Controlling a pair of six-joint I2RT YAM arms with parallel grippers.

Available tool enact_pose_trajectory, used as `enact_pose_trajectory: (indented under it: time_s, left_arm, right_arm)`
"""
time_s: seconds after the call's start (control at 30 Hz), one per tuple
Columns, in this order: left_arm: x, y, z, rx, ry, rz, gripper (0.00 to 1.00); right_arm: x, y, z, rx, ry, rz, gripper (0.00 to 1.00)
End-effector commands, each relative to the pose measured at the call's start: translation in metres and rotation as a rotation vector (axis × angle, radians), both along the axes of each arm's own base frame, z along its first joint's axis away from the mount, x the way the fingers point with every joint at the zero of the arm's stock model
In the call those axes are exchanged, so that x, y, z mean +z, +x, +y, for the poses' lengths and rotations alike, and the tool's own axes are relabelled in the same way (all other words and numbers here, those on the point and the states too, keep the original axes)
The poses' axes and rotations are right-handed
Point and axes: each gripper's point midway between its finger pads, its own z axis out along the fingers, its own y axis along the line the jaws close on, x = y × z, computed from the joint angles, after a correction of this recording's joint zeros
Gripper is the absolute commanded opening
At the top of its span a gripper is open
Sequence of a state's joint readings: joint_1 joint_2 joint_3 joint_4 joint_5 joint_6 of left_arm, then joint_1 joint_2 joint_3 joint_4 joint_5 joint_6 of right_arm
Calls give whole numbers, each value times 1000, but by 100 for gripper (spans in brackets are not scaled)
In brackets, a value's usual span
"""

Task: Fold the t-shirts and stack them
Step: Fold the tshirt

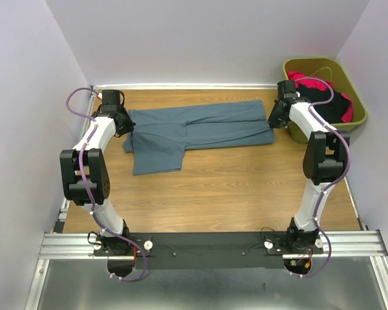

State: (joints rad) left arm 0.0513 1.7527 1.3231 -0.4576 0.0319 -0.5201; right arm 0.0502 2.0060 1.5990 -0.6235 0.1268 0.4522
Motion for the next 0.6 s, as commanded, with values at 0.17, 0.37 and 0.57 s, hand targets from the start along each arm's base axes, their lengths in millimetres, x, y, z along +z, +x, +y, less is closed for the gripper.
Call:
enact_pose_trajectory:
  time_s: [0.17, 0.37, 0.57]
  left_arm:
    - [3, 8, 8, 9, 1, -27, 0]
    - [-4, 12, 14, 27, 7, -25, 0]
    - [-18, 19, 13, 21, 4, -26, 0]
  right_arm:
    - [6, 14, -13, -21, -48, -24, 1]
    - [3, 21, -12, -21, -46, -30, 1]
    - [-7, 28, -10, -17, -33, -32, 1]
